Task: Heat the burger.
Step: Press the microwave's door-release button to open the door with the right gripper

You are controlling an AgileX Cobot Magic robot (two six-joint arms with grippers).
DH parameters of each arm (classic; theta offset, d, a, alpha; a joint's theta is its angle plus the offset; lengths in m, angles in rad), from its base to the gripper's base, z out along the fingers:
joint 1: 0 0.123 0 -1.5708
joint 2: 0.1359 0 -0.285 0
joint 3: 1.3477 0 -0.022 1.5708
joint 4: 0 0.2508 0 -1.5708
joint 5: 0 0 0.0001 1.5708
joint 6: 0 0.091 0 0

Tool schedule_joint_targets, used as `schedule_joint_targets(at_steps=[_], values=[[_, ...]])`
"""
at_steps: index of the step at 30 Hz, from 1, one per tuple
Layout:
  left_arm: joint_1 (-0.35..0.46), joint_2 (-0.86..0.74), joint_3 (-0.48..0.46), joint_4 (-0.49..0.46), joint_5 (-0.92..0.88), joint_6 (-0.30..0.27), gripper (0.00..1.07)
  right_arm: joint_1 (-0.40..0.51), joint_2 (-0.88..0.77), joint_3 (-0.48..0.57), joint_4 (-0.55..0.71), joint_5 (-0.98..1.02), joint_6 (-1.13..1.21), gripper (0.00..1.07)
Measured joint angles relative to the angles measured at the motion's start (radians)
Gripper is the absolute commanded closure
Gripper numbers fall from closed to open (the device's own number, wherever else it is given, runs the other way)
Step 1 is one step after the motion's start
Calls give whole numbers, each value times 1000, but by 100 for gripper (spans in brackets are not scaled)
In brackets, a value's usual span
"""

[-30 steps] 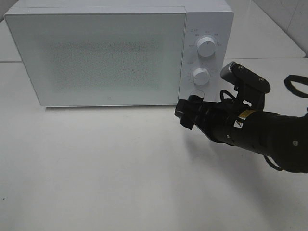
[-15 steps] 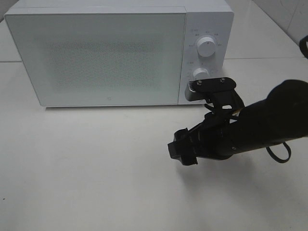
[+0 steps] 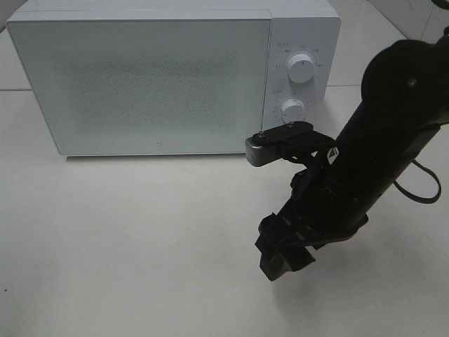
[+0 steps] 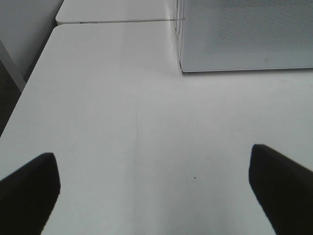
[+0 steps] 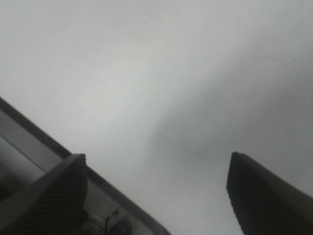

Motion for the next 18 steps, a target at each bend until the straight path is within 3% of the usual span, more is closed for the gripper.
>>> schedule_joint_targets(at_steps=[9, 18], values=[[0, 0, 0, 0, 0, 0, 5, 0, -54, -37, -27, 225, 25, 31], [0, 0, 0, 0, 0, 0, 5, 0, -288, -37, -105, 339, 94, 31]])
